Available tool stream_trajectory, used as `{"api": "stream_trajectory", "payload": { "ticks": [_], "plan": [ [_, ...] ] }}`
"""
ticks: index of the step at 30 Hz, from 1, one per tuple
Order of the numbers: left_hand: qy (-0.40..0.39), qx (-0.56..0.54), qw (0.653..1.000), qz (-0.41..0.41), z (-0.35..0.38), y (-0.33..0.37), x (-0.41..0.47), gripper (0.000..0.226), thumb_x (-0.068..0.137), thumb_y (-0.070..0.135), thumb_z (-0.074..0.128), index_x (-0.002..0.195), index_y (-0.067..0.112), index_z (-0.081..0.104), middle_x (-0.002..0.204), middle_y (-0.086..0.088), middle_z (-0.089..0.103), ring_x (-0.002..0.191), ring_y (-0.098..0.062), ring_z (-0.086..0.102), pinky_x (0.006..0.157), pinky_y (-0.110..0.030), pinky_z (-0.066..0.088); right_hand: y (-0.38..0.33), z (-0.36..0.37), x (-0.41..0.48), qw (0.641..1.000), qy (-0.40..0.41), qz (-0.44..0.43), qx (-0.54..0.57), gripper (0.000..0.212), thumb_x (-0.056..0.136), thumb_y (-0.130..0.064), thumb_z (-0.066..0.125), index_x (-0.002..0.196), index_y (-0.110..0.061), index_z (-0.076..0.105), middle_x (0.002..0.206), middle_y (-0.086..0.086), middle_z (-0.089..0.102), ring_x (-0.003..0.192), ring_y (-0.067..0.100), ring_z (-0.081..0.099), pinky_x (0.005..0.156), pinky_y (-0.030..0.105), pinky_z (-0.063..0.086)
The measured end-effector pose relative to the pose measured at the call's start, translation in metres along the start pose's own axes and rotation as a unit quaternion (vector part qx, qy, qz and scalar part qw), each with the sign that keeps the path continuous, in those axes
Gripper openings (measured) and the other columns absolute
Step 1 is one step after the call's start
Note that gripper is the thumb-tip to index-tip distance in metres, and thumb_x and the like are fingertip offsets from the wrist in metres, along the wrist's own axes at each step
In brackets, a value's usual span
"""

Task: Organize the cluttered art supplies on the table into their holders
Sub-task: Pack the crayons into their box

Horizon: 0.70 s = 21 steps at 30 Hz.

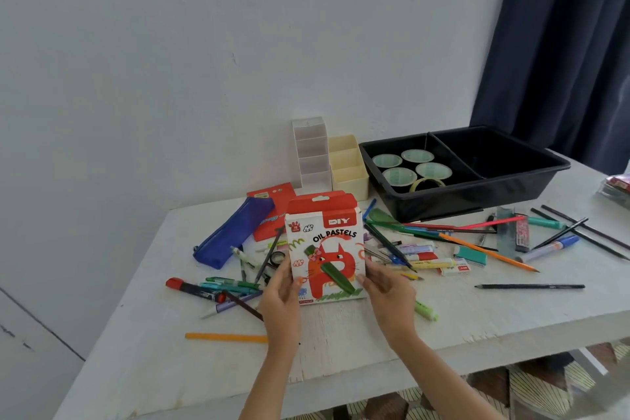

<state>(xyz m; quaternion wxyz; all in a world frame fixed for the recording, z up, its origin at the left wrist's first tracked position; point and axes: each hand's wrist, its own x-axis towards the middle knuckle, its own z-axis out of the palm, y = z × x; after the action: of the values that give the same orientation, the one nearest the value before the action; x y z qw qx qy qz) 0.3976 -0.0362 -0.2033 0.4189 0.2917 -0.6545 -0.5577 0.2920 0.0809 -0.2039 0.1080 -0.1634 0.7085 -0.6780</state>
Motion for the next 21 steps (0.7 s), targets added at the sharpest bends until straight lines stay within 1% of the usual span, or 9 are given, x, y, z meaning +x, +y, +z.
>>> {"api": "stream_trajectory", "payload": {
  "ticks": [2, 5, 8, 10, 12, 14, 16, 19, 21],
  "plan": [
    [0.005, 0.014, 1.000, 0.005, -0.001, -0.001, -0.001, 0.047, 0.089, 0.003, 0.057, 0.129, 0.025, 0.047, 0.118, 0.000, 0.063, 0.099, -0.005, 0.065, 0.068, -0.014, 0.053, 0.000, 0.002, -0.001, 1.000, 0.011, 0.003, -0.010, 0.033, 0.081, -0.003, 0.068, 0.112, -0.013, 0.067, 0.097, -0.007, 0.070, 0.089, 0.000, 0.066, 0.086, 0.029, 0.055],
    [-0.002, 0.031, 0.999, 0.022, -0.002, 0.006, 0.008, 0.045, 0.090, 0.008, 0.058, 0.127, 0.031, 0.047, 0.118, 0.002, 0.063, 0.105, -0.015, 0.063, 0.071, -0.027, 0.058, -0.013, -0.002, 0.000, 0.999, 0.033, -0.012, -0.013, 0.031, 0.081, -0.006, 0.069, 0.111, -0.014, 0.068, 0.092, -0.013, 0.068, 0.085, 0.000, 0.065, 0.080, 0.021, 0.055],
    [-0.019, 0.005, 0.999, 0.046, 0.006, 0.024, 0.015, 0.041, 0.089, 0.011, 0.059, 0.126, 0.027, 0.051, 0.114, 0.007, 0.064, 0.104, -0.013, 0.064, 0.078, -0.037, 0.058, -0.025, -0.014, 0.000, 0.996, 0.065, -0.045, 0.027, 0.027, 0.082, -0.009, 0.068, 0.108, -0.015, 0.067, 0.095, -0.010, 0.069, 0.091, 0.009, 0.066, 0.078, 0.031, 0.057],
    [-0.034, -0.027, 0.998, 0.048, 0.018, 0.039, 0.016, 0.037, 0.089, 0.012, 0.059, 0.124, 0.023, 0.055, 0.108, 0.006, 0.067, 0.094, -0.008, 0.067, 0.072, -0.029, 0.058, -0.034, -0.023, 0.000, 0.992, 0.088, -0.066, 0.054, 0.023, 0.086, -0.012, 0.064, 0.109, -0.014, 0.066, 0.099, -0.005, 0.069, 0.092, 0.011, 0.066, 0.072, 0.029, 0.058],
    [-0.076, -0.059, 0.994, 0.045, 0.040, 0.049, 0.017, 0.036, 0.090, 0.008, 0.056, 0.124, 0.019, 0.055, 0.104, 0.011, 0.065, 0.089, 0.000, 0.066, 0.064, -0.018, 0.055, -0.040, -0.037, 0.003, 0.985, 0.126, -0.073, 0.089, 0.017, 0.090, -0.015, 0.058, 0.106, -0.013, 0.062, 0.100, -0.006, 0.066, 0.089, 0.006, 0.066, 0.062, 0.023, 0.057],
    [-0.128, -0.062, 0.989, 0.042, 0.068, 0.057, 0.014, 0.034, 0.091, 0.007, 0.054, 0.124, 0.017, 0.056, 0.109, 0.012, 0.059, 0.094, 0.000, 0.064, 0.067, -0.019, 0.055, -0.043, -0.057, 0.006, 0.976, 0.173, -0.075, 0.108, 0.013, 0.094, -0.017, 0.051, 0.105, -0.014, 0.057, 0.103, -0.005, 0.063, 0.089, 0.004, 0.065, 0.059, 0.023, 0.056],
    [-0.180, -0.063, 0.981, 0.037, 0.098, 0.060, 0.008, 0.031, 0.093, 0.011, 0.052, 0.123, 0.015, 0.057, 0.115, 0.005, 0.052, 0.098, -0.001, 0.061, 0.070, -0.022, 0.056, -0.042, -0.081, 0.009, 0.967, 0.211, -0.070, 0.123, 0.011, 0.097, -0.018, 0.046, 0.103, -0.016, 0.055, 0.106, -0.001, 0.062, 0.091, 0.010, 0.066, 0.063, 0.031, 0.058],
    [-0.243, -0.043, 0.969, 0.024, 0.145, 0.062, -0.007, 0.032, 0.095, 0.017, 0.049, 0.126, 0.024, 0.053, 0.114, 0.007, 0.048, 0.094, -0.003, 0.061, 0.066, -0.015, 0.053, -0.035, -0.122, 0.010, 0.954, 0.268, -0.044, 0.127, 0.012, 0.098, -0.018, 0.043, 0.106, -0.014, 0.052, 0.100, -0.002, 0.061, 0.080, 0.006, 0.067, 0.056, 0.022, 0.056],
    [-0.285, -0.036, 0.958, 0.025, 0.178, 0.065, -0.020, 0.034, 0.096, 0.016, 0.049, 0.129, 0.021, 0.051, 0.116, 0.005, 0.046, 0.096, -0.006, 0.058, 0.067, -0.013, 0.052, -0.028, -0.152, 0.010, 0.941, 0.315, -0.028, 0.116, 0.012, 0.099, -0.019, 0.043, 0.107, -0.015, 0.052, 0.099, -0.002, 0.061, 0.078, 0.008, 0.067, 0.052, 0.020, 0.054]
  ]
}}
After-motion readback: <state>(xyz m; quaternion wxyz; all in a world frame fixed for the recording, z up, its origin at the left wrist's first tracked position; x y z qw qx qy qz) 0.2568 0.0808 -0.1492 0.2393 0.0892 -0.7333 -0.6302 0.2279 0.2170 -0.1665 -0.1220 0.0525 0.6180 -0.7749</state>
